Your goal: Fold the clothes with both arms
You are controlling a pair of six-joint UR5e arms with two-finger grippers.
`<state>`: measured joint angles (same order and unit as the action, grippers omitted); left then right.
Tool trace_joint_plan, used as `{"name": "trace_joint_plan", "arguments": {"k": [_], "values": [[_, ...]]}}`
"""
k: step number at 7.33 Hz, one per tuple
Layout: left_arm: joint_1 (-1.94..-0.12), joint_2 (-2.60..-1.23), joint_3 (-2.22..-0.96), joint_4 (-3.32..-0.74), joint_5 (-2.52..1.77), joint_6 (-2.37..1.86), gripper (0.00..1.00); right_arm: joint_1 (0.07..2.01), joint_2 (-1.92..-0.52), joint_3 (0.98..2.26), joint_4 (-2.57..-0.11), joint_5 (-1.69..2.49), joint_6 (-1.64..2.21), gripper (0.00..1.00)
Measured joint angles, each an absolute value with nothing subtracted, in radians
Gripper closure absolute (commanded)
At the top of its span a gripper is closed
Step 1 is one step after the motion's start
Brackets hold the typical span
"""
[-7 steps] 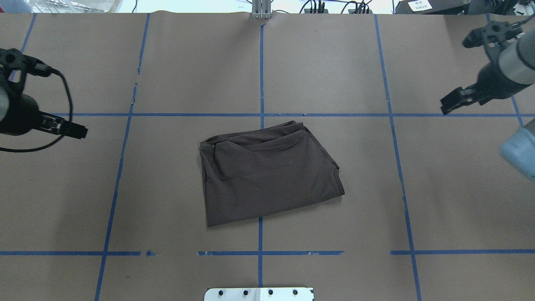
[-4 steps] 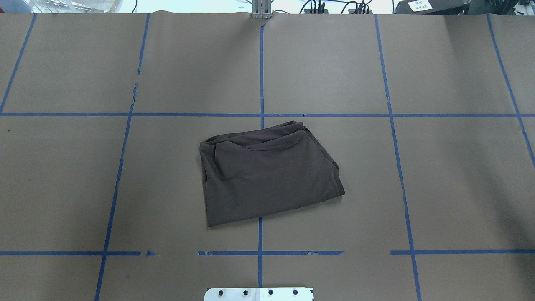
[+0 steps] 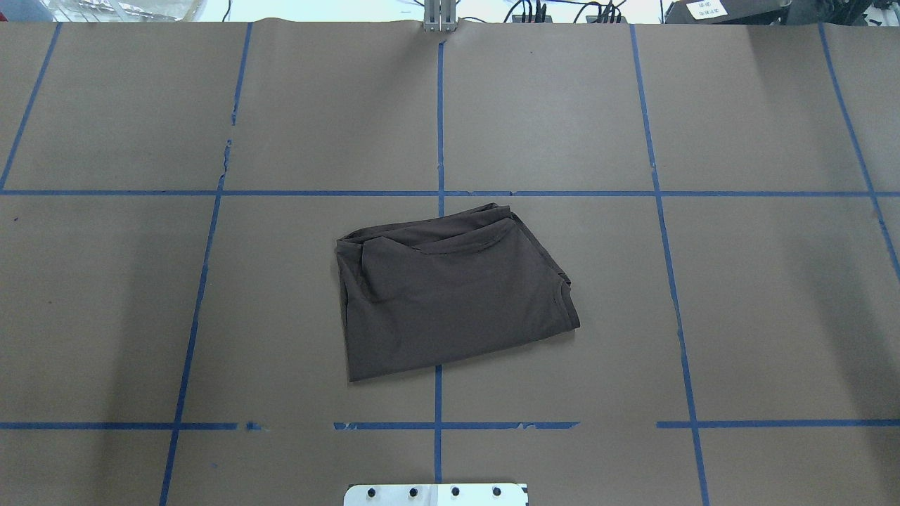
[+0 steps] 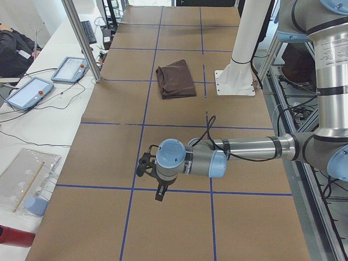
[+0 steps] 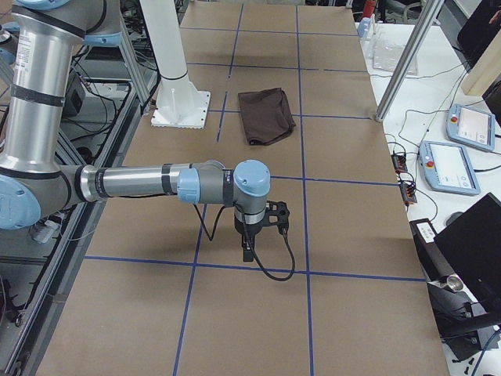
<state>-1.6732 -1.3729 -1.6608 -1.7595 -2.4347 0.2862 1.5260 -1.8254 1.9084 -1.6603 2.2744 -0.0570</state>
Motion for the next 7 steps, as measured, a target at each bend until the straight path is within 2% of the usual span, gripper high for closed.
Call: {"name": "trace_joint_plan", "arguments": {"k": [3,7], "values": [[-1.73,-1.368,-1.61,-1.761,-2.42,0.37,0.0,1.536,-1.829,1.905,-1.66,2.278,-0.071,0.0],[-1.665,-1.372,-1.713,-1.733,-2.394,0.118,0.0,1.537,-1.826,1.905,-1.661,2.278,-0.069,0.0]]}}
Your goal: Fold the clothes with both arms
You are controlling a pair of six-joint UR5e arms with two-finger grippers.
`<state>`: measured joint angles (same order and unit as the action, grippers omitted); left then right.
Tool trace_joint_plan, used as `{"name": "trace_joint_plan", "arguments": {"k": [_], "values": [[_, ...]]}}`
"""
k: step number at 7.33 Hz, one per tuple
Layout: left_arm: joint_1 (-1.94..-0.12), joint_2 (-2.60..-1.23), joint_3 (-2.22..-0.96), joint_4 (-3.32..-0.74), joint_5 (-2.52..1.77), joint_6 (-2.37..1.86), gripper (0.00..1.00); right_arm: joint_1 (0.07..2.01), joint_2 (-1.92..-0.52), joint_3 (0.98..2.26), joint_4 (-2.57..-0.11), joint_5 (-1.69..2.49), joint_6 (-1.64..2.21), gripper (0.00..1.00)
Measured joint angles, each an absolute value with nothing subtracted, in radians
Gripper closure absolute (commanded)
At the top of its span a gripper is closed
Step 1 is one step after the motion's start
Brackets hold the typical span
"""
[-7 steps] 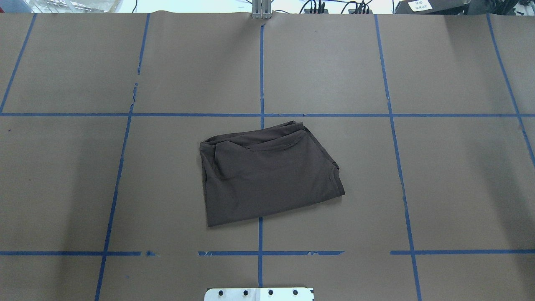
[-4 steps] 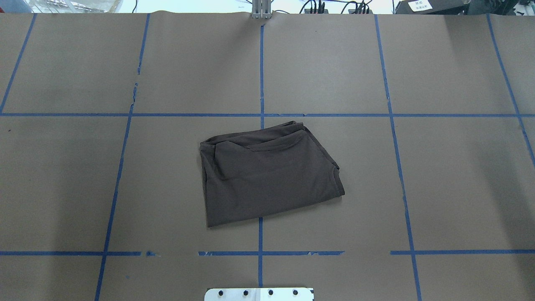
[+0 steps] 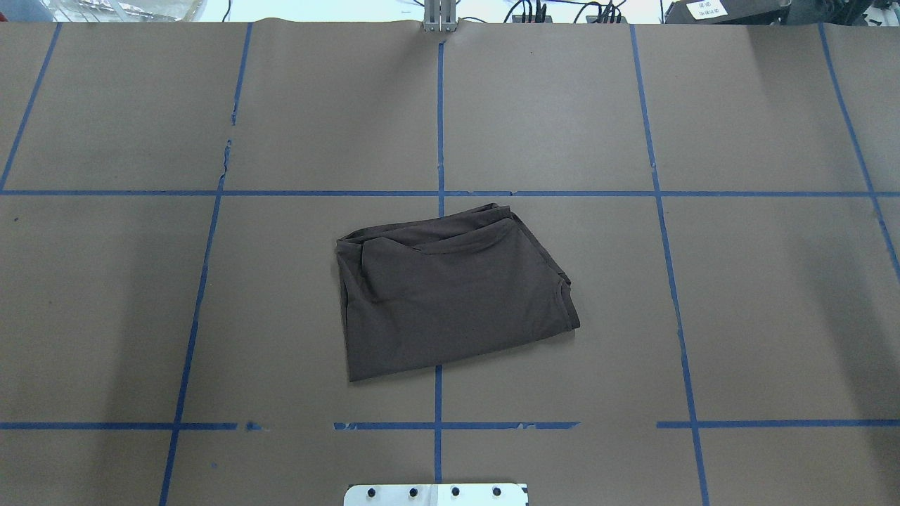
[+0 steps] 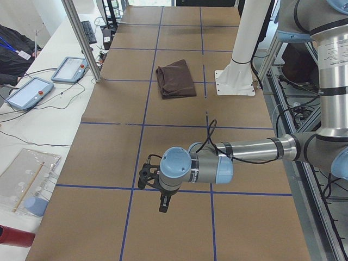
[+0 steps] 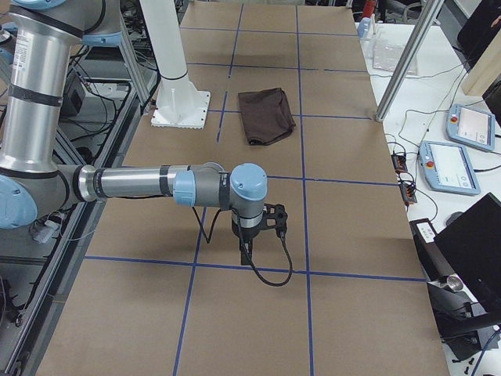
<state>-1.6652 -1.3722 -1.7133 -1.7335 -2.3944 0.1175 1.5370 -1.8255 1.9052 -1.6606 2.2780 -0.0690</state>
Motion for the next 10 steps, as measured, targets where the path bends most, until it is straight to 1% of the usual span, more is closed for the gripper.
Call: {"name": "trace_joint_plan", "arguments": {"k": [1,3,10], "values": [[-1.617,-1.37,-1.743,-1.735,-2.394,0.055,0.0,1.537,-1.825,1.905,-1.66,2.278,-0.069,0.0],[-1.565,-1.368,-1.761,-1.735,-2.393,0.012,0.0,1.537,-1.825,1.905,-1.659,2.278,-0.069,0.0],[-1.546,-1.339,-1.778,-1.737,-2.347,0.008,0.0,1.537,-1.827,1.9,-1.654,2.278,-0.067,0.0]]}}
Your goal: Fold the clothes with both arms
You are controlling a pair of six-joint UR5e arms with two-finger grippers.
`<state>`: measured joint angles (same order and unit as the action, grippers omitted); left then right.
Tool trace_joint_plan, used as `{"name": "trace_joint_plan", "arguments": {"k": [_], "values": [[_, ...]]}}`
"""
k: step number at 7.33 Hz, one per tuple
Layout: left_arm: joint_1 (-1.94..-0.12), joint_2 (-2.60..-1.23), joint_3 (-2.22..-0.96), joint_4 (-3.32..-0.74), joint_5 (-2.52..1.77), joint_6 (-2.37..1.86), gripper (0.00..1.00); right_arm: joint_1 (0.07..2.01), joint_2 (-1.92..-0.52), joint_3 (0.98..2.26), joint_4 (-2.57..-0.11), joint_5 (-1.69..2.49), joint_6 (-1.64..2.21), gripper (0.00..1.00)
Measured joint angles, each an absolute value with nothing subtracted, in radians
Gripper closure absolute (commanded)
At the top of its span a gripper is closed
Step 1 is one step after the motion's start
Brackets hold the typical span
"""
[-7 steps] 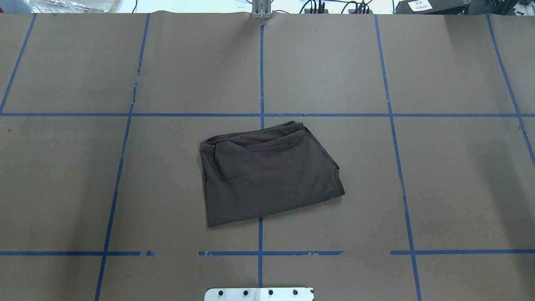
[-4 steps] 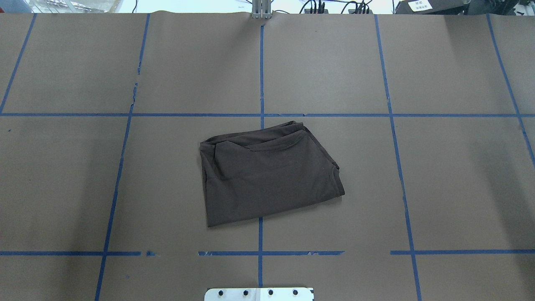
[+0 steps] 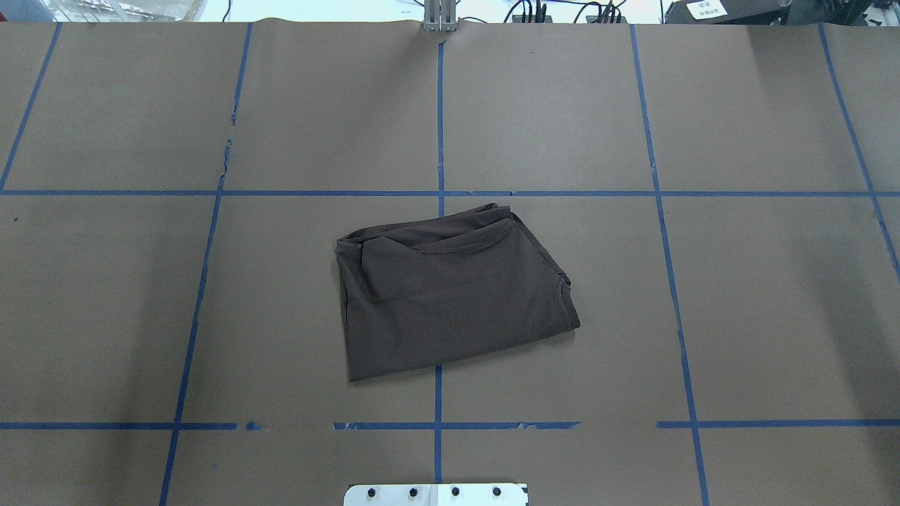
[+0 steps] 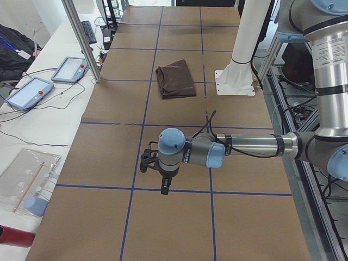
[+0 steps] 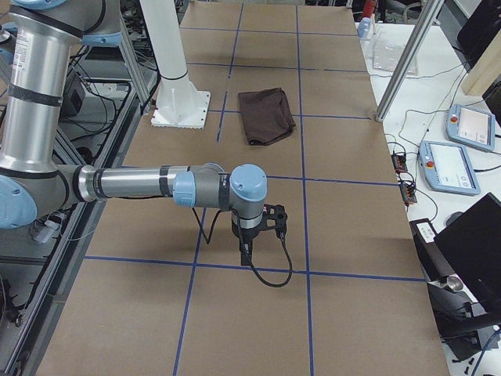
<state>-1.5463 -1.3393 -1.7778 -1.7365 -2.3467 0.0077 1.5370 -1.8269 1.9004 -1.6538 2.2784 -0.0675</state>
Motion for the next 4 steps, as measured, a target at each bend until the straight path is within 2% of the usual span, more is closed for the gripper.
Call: {"name": "trace_joint_plan", "arguments": {"k": [4], "values": [[-1.546,-1.326,-1.78,-1.735,-2.35,0.008,0.0,1.537,-1.827,1.9,-1.653,2.279,-0.066,0.0]]}}
